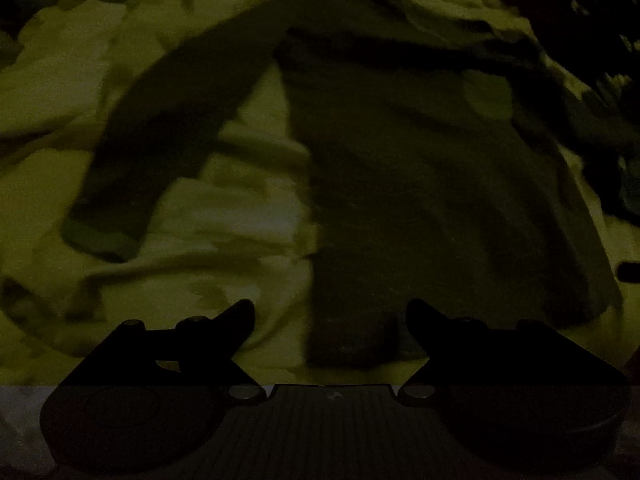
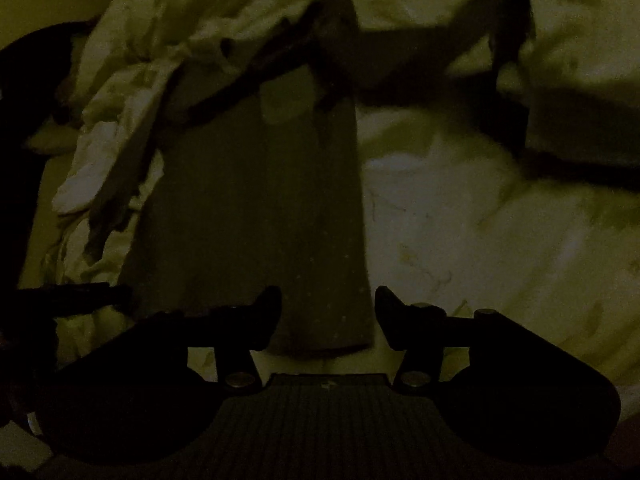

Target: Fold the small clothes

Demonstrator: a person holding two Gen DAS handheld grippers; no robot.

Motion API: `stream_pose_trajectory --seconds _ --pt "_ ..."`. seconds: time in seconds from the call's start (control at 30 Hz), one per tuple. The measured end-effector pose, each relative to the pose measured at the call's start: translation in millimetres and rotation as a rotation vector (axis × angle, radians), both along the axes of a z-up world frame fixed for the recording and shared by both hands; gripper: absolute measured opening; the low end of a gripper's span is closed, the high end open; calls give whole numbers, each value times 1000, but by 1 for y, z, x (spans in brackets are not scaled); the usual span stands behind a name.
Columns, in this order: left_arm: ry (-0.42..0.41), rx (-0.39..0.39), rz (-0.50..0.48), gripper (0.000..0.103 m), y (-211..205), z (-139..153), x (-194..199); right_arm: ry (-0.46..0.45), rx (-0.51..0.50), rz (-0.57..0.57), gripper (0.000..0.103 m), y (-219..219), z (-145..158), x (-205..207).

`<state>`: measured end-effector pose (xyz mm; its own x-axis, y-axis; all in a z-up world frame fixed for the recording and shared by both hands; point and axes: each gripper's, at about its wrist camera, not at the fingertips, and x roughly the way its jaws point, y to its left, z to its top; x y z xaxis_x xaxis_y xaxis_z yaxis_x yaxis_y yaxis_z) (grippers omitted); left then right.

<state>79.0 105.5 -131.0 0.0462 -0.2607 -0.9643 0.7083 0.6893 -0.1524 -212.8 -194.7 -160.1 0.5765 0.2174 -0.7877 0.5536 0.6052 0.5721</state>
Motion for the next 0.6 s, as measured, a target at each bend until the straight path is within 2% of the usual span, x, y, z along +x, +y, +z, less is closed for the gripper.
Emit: stream_pose_trajectory --seconds 0.1,0.17,0.23,0.27,0.3,0.4,0.6 --pt "12 12 -12 103 -6 -11 -5 37 51 -35 56 1 -16 9" --pt "14 24 -6 103 -9 -17 -6 71 68 -60 49 2 -30 12" --pt "10 13 6 99 -10 -14 -6 69 91 -88 27 1 -36 12" --pt "17 -3 8 71 -9 -11 -5 59 109 -95 20 1 -36 10" --pt "38 -20 7 63 -9 -8 -3 47 126 -101 8 0 -36 9" --pt "58 -80 3 61 -3 8 0 4 153 -110 7 -1 -25 1" --pt "49 -140 -37 59 22 59 4 -123 177 -65 4 -7 29 -22"
